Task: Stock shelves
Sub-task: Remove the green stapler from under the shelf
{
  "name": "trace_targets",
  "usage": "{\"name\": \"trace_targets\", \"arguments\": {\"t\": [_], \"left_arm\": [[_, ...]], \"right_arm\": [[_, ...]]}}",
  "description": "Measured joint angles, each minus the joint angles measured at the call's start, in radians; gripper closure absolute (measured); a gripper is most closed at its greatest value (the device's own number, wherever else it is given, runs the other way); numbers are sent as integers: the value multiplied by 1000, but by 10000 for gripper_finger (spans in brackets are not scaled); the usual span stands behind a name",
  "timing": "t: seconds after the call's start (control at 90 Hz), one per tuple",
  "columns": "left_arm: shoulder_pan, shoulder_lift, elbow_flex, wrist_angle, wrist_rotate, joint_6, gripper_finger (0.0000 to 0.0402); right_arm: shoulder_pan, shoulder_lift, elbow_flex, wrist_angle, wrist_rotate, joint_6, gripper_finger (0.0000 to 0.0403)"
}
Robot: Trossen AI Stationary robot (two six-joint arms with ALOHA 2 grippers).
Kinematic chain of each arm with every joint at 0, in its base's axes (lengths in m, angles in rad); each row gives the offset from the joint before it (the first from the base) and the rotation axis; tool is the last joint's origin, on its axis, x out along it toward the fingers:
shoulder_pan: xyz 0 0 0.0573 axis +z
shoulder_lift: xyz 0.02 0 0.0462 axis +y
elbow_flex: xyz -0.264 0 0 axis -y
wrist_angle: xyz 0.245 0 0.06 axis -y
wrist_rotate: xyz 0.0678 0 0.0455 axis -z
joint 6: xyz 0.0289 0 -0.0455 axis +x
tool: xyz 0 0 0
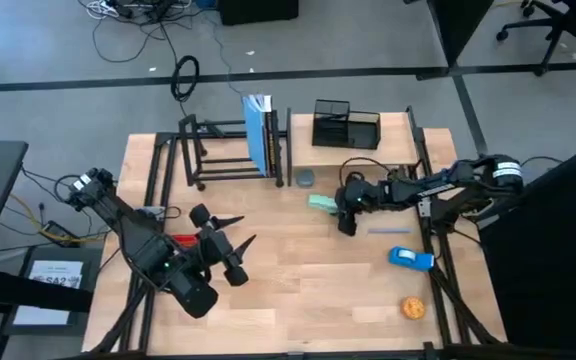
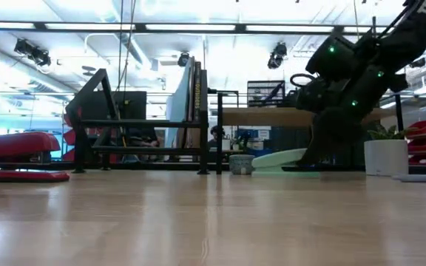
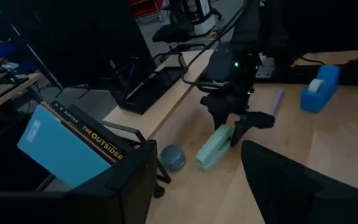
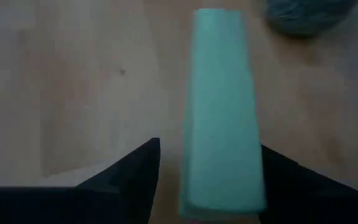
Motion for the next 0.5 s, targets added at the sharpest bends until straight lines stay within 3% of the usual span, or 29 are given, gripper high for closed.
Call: {"name": "trace_targets", "arguments": {"t": [0.189,0.5], "left_arm": [[4,0,0,-1,0,0,188],[6,0,1,1,0,-1,188]], "right_arm": [[75,-35,4,0,26,108,320],[373,-28,239,-5,185,274,321]]}}
